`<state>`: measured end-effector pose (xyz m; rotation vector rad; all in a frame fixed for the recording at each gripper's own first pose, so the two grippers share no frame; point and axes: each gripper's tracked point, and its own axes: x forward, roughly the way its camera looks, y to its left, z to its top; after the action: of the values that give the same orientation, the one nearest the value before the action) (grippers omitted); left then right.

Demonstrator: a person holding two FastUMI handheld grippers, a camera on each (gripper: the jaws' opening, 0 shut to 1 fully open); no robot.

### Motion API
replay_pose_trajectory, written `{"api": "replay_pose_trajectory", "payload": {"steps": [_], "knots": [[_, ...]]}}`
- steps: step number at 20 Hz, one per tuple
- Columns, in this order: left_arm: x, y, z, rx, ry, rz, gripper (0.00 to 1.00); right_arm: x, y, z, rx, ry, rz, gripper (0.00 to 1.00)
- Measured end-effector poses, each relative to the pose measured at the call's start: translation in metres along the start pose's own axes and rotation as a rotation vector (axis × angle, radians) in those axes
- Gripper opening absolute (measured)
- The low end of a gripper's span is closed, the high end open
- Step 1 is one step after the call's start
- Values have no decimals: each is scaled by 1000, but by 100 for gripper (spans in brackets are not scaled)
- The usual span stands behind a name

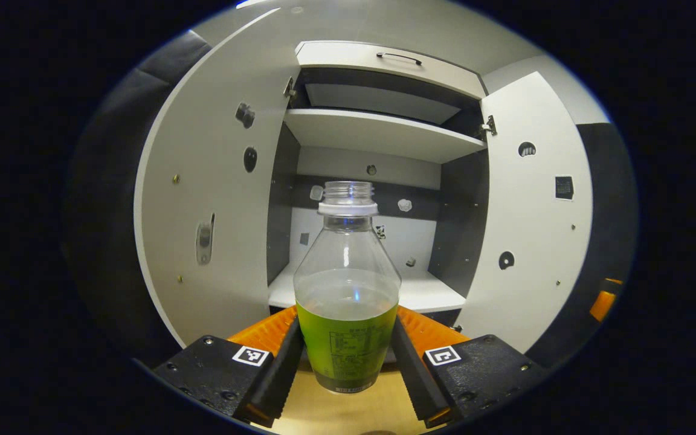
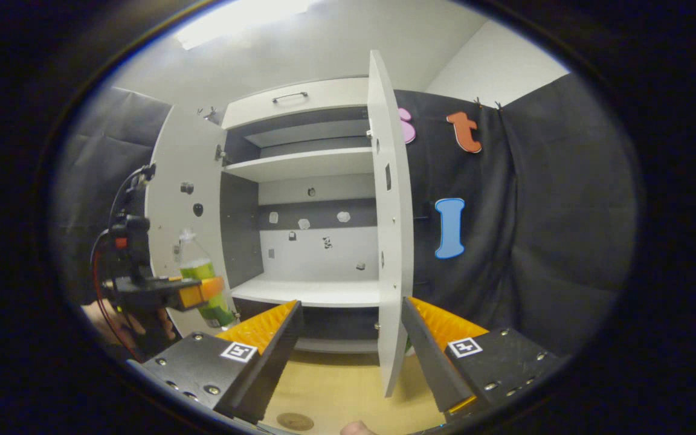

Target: Grasp the bottle in the cabinet with the left hand and place it on the coaster, then close the right door with the right hand and the left door with the left hand.

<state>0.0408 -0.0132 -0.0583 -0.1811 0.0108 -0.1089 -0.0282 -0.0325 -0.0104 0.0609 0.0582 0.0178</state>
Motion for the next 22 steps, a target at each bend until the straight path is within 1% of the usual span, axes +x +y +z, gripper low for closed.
{"api": "replay_pose_trajectory", "payload": {"steps": [2,5,8,9,11,12,13,14,15,16,18,21,22], "knots": [[-9,-2,-32,3,11,0,80,3,-2,-7,-16,20,-19,99],[-22,-9,-73,31,21,-20,79,2,4,-8,-9,23,-19,99],[-33,-19,-123,24,67,-54,79,5,6,-10,-26,35,-19,99],[-37,-24,-142,30,91,-73,79,4,7,-11,-24,45,-14,99],[-45,-44,-176,41,124,-153,80,6,6,-10,-33,49,-19,99],[-48,-53,-190,46,125,-197,80,7,4,-10,-42,49,-22,99],[-50,-58,-201,52,121,-217,80,7,6,-10,-48,51,-22,99],[-51,-57,-217,63,136,-216,79,10,6,-10,-51,55,-21,94],[-53,-56,-233,83,159,-212,80,12,6,-10,-52,59,-21,99],[-55,-57,-249,101,187,-214,80,13,7,-12,-53,63,-22,99],[-58,-59,-269,129,202,-223,80,14,5,-14,-58,65,-28,99],[-62,-64,-295,130,222,-252,80,14,5,-25,-66,103,-36,99],[-64,-68,-301,129,224,-264,80,15,5,-28,-72,117,-38,94]]}}
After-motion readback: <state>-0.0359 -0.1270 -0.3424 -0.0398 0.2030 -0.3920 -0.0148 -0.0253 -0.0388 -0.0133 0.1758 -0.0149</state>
